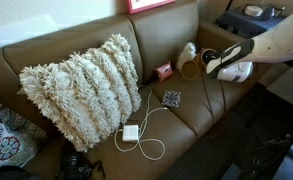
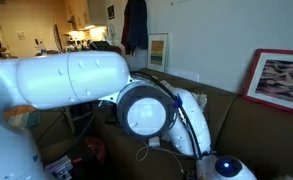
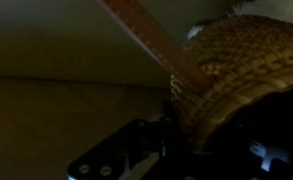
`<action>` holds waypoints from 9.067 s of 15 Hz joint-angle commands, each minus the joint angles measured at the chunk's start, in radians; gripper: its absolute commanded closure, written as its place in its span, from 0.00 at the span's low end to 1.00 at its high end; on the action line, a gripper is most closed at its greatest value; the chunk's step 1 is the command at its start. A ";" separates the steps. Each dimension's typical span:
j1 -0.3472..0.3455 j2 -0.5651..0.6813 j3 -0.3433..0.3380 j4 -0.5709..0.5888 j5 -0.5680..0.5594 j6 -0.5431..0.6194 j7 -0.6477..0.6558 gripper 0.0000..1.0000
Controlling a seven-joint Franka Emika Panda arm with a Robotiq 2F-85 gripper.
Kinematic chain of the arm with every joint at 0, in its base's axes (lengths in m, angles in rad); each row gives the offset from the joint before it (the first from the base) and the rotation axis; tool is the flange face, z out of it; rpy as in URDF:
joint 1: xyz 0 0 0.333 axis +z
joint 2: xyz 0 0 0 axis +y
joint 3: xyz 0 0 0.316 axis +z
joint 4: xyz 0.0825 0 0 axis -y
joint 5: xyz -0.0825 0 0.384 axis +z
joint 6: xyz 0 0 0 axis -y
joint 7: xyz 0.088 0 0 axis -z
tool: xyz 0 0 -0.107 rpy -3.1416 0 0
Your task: Move the open basket bag t the side of the couch
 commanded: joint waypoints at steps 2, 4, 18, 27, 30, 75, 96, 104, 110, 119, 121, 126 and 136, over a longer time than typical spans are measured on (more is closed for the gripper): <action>0.058 0.000 -0.054 -0.033 0.123 0.025 0.067 0.96; 0.083 0.000 -0.078 -0.043 0.176 0.020 0.095 0.96; 0.199 0.000 -0.192 -0.112 0.380 -0.108 0.231 0.96; 0.233 0.000 -0.244 -0.120 0.288 -0.294 0.428 0.96; 0.239 0.000 -0.246 -0.122 0.305 -0.230 0.428 0.96; 0.156 -0.004 -0.134 -0.007 0.220 0.027 0.084 0.96; 0.153 -0.003 -0.114 -0.015 0.236 0.027 0.085 0.83; 0.279 -0.002 -0.267 -0.097 0.441 0.027 0.157 0.96; 0.468 -0.001 -0.446 -0.268 0.758 -0.056 0.149 0.96; 0.589 -0.001 -0.547 -0.335 0.637 -0.413 0.384 0.96; 0.597 -0.002 -0.558 -0.337 0.578 -0.430 0.471 0.96; 0.617 -0.002 -0.592 -0.352 0.431 -0.469 0.728 0.96; 0.630 -0.009 -0.654 -0.348 0.052 -0.626 1.295 0.96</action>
